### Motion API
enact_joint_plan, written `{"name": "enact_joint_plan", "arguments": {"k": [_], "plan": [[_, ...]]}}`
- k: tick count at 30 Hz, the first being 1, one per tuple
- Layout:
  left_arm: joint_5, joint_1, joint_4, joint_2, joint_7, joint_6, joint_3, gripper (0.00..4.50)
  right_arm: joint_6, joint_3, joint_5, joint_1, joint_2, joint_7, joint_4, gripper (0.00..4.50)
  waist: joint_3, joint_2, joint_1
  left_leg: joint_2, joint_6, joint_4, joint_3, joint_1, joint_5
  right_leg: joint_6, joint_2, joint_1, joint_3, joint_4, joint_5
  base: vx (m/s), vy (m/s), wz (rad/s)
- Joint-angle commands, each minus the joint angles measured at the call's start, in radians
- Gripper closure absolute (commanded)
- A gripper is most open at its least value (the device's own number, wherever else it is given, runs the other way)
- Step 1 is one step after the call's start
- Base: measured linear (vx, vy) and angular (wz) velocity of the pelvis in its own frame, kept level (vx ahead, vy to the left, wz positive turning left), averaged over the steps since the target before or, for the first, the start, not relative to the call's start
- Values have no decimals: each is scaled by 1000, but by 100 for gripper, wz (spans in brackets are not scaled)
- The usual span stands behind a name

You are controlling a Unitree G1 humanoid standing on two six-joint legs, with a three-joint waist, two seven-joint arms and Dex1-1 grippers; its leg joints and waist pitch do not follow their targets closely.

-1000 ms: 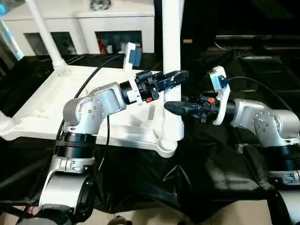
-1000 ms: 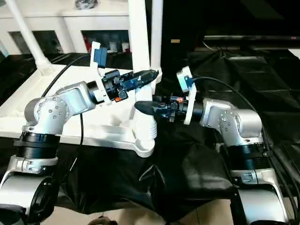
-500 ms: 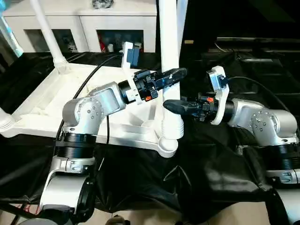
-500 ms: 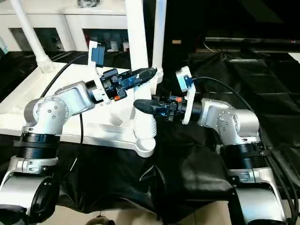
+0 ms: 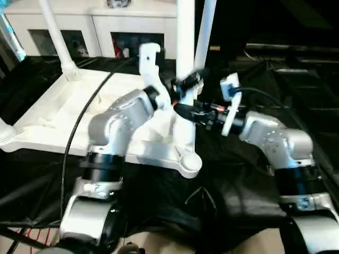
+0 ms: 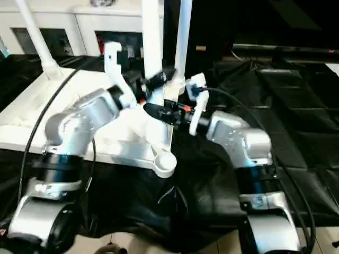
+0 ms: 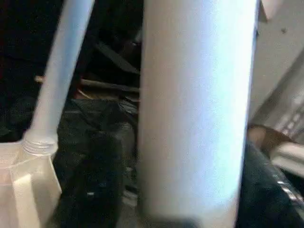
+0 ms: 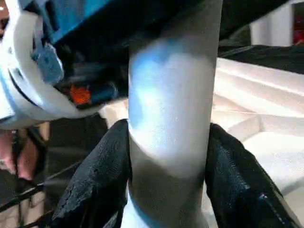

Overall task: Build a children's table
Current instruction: Pick table leg

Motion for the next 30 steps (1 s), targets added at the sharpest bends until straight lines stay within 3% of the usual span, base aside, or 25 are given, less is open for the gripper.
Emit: {"name": "enact_joint_plan", "arguments": {"k": [1, 7, 10, 13, 20, 30], "plan": [[9, -24, 6, -2, 23, -17, 16, 195, -23, 4, -3, 6, 1, -9, -43, 262, -86, -16, 1, 30, 36, -63, -4, 13, -103, -125, -58, 69, 49, -59, -286, 0, 0, 0], [-14, -19, -11, -14, 16, -26, 30, 253, -29, 6, -14, 9, 2, -24, -54, 262, -86, -16, 1, 31, 41, -63, -4, 13, -104, -134, -58, 69, 49, -58, -273, 0, 0, 0], [-28, -15, -24, -13, -3, -19, 24, 260, -40, 22, -37, 11, -15, -19, -59, 262, -86, -18, 1, 31, 43, -63, -4, 13, -102, -134, -58, 69, 50, -57, -272, 0, 0, 0], [-34, -9, -40, -2, -38, -10, 5, 262, 30, 32, -12, 4, -43, 14, -52, 192, -85, -19, 0, 30, 46, -63, -4, 13, -105, -131, -57, 69, 50, -58, -279, 0, 0, 0], [-58, 3, -67, 26, -130, 28, -30, 262, 70, 41, -13, -30, -133, 99, -16, 140, -85, -20, 4, 32, 54, -61, -3, 13, -102, -144, -58, 70, 51, -55, -271, 0, 0, 0], [-61, 31, -122, 84, -259, 66, -114, 262, 75, 111, -10, -42, -210, 268, -5, 136, -85, -23, 3, 33, 55, -59, -4, 13, -105, -144, -58, 69, 50, -55, -290, 0, 0, 0]]}}
